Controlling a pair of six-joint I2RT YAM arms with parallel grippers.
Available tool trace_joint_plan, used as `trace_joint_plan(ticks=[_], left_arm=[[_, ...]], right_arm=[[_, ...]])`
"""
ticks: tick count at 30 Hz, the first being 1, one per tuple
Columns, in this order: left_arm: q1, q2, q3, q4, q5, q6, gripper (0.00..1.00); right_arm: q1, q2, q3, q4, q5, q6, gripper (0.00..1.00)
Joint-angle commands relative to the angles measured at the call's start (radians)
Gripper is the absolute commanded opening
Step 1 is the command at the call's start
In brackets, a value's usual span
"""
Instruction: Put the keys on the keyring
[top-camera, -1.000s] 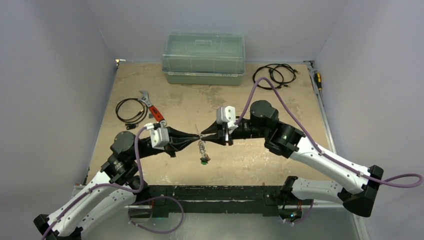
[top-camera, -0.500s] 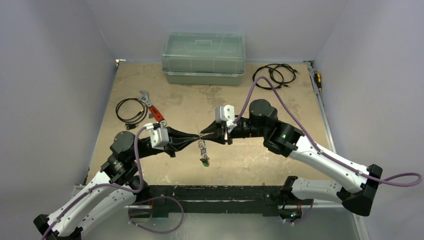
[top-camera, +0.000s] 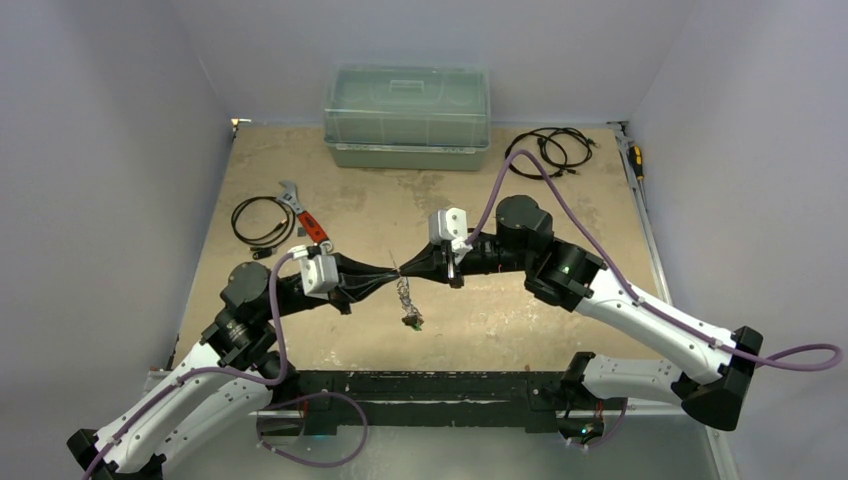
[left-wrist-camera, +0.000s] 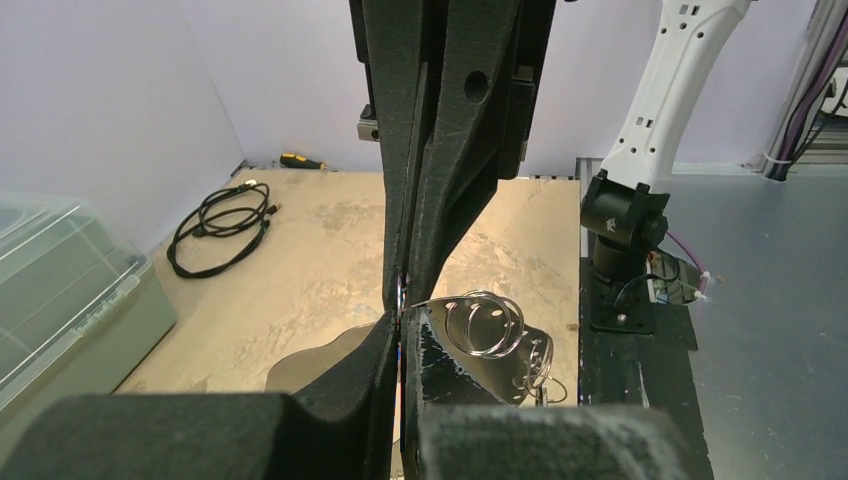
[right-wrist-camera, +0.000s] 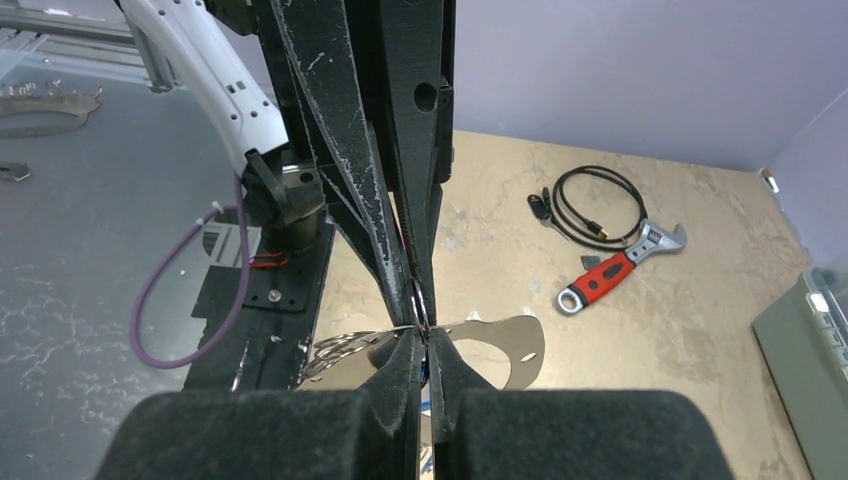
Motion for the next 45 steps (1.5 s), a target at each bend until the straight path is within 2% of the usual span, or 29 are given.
trace_joint_plan(ticks=[1,4,6,9,12,17,22,27,30,34,38,42,45], left_arm=[[-0.001,0.004,0.053,-0.038,-0.049,0.055,0.00],[-0.001,0.007,0.092,-0.169,-0.092,0.113,0.21],[-0.002,0.010,0.120,-0.245,-0.115,0.142,0.31],[-0.002,0.016,0.168,-0.365,-0.139,0.180,0.41],[-0.003,0.039,0.235,-0.490,-0.148,0.210,0.45],[-0.001,0.116,0.330,-0.633,-0.167,0.237,0.46],[-0.002,0.202,0.414,-0.695,-0.121,0.258,0.44],[-0.003,0.250,0.413,-0.674,-0.057,0.271,0.44],[-0.004,0.270,0.411,-0.650,-0.035,0.272,0.40],[-0.007,0.282,0.407,-0.631,-0.028,0.285,0.34],[-0.013,0.298,0.410,-0.630,-0.038,0.296,0.33],[-0.015,0.310,0.409,-0.615,-0.048,0.293,0.26],[-0.017,0.311,0.409,-0.606,-0.049,0.294,0.25]], right_arm=[[0.012,0.004,0.033,0.047,-0.028,-0.002,0.00],[0.012,0.005,0.043,0.017,0.010,-0.015,0.00],[0.012,0.003,0.047,-0.003,0.036,-0.022,0.00],[0.012,0.001,0.047,-0.022,0.078,-0.029,0.00],[0.012,0.011,0.050,-0.050,0.129,-0.032,0.00],[0.012,0.032,0.058,-0.091,0.202,-0.053,0.00],[0.012,0.032,0.059,-0.099,0.209,-0.066,0.00],[0.012,0.032,0.061,-0.105,0.193,-0.069,0.00],[0.013,0.033,0.065,-0.113,0.184,-0.070,0.00],[0.013,0.038,0.068,-0.118,0.172,-0.071,0.00],[0.013,0.046,0.072,-0.127,0.163,-0.072,0.00],[0.013,0.052,0.078,-0.136,0.152,-0.076,0.00],[0.013,0.054,0.079,-0.139,0.150,-0.076,0.00]])
